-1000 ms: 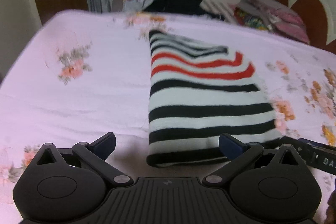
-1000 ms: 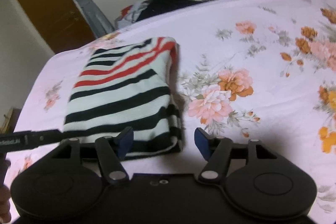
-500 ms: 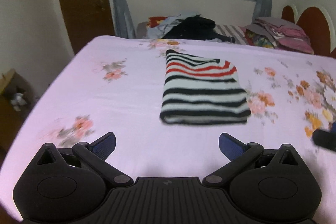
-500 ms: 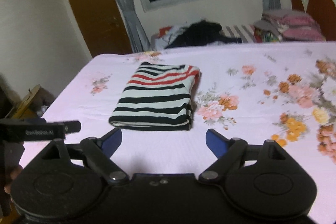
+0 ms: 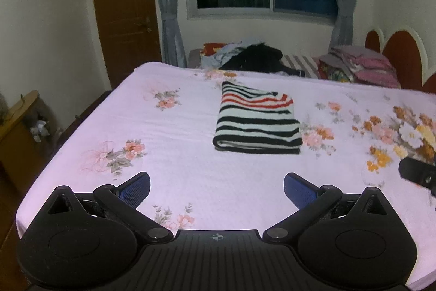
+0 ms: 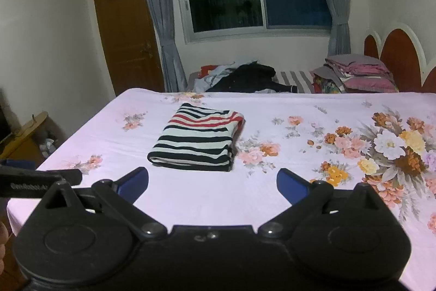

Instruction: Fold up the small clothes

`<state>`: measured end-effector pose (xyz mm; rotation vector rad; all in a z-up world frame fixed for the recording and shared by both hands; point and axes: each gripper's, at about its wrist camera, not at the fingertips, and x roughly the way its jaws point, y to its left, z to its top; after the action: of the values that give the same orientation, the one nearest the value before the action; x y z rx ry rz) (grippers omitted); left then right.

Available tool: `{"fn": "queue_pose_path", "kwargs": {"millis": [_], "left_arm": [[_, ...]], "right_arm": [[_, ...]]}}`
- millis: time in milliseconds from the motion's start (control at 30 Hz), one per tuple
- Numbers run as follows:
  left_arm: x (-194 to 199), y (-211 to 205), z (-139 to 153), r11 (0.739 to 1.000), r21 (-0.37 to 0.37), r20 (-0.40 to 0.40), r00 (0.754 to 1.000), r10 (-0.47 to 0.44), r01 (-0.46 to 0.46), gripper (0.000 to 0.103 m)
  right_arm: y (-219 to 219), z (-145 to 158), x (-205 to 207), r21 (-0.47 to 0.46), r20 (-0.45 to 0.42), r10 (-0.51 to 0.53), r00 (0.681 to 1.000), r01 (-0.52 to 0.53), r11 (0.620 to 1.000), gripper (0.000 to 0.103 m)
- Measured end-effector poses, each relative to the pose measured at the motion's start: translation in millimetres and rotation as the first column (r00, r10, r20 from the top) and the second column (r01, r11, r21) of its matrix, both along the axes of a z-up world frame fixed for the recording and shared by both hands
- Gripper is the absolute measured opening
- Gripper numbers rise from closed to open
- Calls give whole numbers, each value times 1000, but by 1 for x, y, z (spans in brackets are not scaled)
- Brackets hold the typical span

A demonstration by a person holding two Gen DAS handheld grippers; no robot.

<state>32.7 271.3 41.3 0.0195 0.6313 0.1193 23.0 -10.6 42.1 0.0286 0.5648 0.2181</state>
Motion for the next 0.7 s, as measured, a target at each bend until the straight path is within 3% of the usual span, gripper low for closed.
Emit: {"fn": "queue_pose_path", "kwargs": {"millis": [700], "left_arm": [[-6,-2,2,999,-37,-5,1000,26,-27,103]], "right_arm": [[0,4,-15,10,16,8,1000,-8,1000,101]]}}
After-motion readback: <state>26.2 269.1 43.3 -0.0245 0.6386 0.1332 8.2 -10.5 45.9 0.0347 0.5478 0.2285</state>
